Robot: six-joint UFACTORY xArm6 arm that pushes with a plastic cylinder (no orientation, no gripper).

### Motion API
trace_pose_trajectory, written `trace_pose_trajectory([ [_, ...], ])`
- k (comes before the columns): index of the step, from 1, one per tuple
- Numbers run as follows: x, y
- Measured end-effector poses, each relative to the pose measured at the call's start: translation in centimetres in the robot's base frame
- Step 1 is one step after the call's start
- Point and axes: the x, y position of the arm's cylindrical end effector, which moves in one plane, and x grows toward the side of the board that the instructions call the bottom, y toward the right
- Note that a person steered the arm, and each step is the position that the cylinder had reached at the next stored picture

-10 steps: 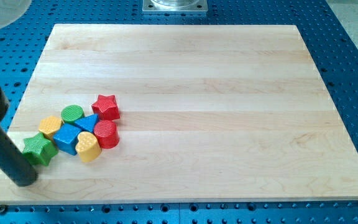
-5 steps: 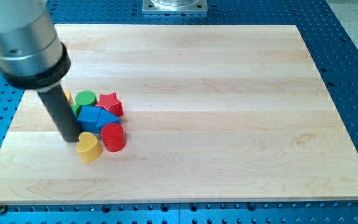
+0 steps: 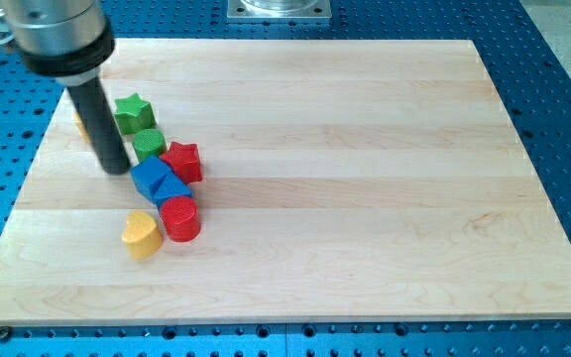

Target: Push the hexagon towards the top left corner of the board

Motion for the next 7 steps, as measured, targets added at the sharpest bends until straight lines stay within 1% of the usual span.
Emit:
trace_pose_trajectory([
  [1, -2.1, -3.3],
  [2, -7.6, -1.3],
  [3, -10.2, 1.0],
  [4, -9.0, -0.7],
  [5, -12.0, -0.6],
  [6, -18.0, 1.6],
  [7, -17.9, 3.1],
])
